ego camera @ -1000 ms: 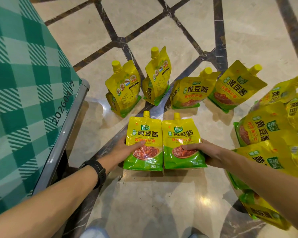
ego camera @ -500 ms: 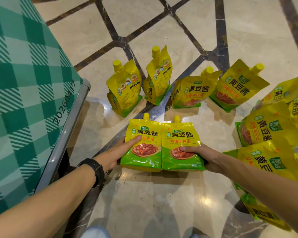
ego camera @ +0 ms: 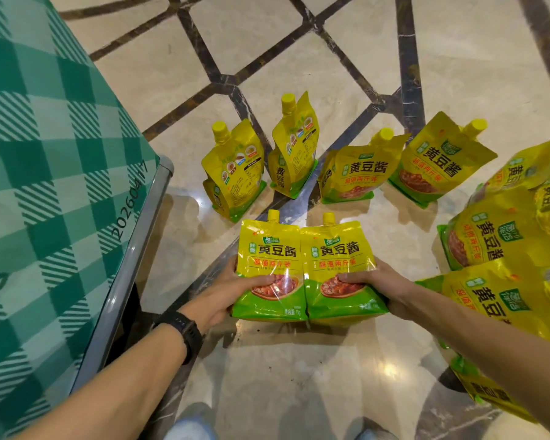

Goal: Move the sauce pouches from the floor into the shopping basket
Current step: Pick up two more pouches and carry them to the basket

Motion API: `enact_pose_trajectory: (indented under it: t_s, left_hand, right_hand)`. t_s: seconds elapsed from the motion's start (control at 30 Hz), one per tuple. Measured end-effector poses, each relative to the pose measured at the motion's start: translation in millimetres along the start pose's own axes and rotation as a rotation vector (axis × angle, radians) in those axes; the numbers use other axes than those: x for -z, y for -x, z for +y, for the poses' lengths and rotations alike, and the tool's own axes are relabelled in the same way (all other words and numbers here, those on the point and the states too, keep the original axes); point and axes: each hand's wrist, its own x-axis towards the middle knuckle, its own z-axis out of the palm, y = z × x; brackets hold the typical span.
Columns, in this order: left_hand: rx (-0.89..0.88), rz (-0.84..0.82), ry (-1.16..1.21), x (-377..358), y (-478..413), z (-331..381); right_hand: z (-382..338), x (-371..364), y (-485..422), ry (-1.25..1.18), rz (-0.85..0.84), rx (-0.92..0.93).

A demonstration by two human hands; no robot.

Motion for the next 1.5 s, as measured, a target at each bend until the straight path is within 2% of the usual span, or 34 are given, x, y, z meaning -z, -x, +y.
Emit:
enact_pose_trajectory:
  t_s: [0.17, 0.33, 0.67, 0.93, 1.13, 1.33, 1.5]
  left_hand:
    - [-0.074, 0.049, 0.084, -15, 56, 49]
    - [-0.086, 0.014, 0.004, -33, 153, 126]
    - [-0.067, -0.016, 0.003, -98, 429, 304]
    - [-0.125, -0.123, -0.022, -171, 634, 437]
    - [-0.223, -0.214, -0.138, -213, 683, 489]
    - [-0.265, -0.39, -0.236, -235, 684, 523]
    - [-0.236, -0.547, -0.323, -246, 677, 535]
  right_hand:
    - [-36, -6, 51, -0.045, 0.02, 0.067]
    - [-89, -14, 154, -0.128, 0.065, 0.095]
    - [-243, -31, 456, -0.241, 0.145, 0.101]
    - [-355, -24, 686, -0.317, 0.203, 0.197]
    - [-384, -20, 778, -0.415, 0.296, 0.318]
    - [-381, -30, 810, -0.577, 0.465, 0.386]
    - [-366, -49, 830, -0.616, 0.582, 0.383]
